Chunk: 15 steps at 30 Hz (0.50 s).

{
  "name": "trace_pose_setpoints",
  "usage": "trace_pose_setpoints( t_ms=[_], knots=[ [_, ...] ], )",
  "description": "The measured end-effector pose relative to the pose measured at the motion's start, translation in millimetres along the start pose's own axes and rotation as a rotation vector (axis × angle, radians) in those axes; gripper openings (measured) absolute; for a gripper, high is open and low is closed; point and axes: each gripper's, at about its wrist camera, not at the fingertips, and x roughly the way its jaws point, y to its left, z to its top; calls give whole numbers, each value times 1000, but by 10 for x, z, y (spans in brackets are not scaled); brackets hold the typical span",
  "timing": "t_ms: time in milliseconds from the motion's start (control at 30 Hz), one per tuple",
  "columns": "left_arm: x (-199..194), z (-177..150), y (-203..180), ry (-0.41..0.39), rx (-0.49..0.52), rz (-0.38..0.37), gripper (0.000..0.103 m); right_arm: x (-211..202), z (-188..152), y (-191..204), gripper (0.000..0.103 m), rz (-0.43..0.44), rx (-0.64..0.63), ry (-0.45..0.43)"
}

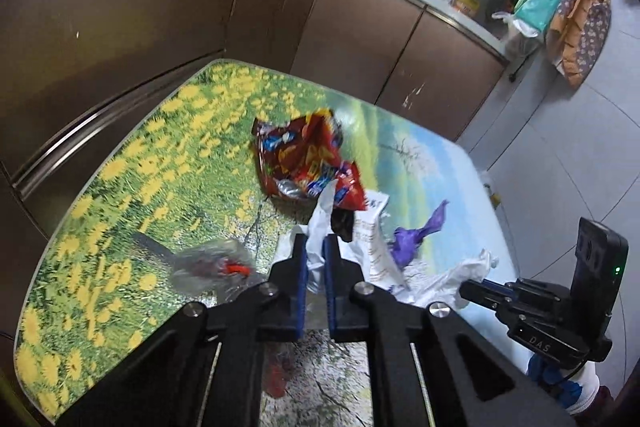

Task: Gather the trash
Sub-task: 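Carry white paper and white glove over the white bin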

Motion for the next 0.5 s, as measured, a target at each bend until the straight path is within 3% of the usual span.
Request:
trace_pose_setpoints(
  t_ms=[500],
  knots=[
    [-760,145,-403,-120,35,6,7,-1103,-236,-275,7,-37,71,-185]
  ],
)
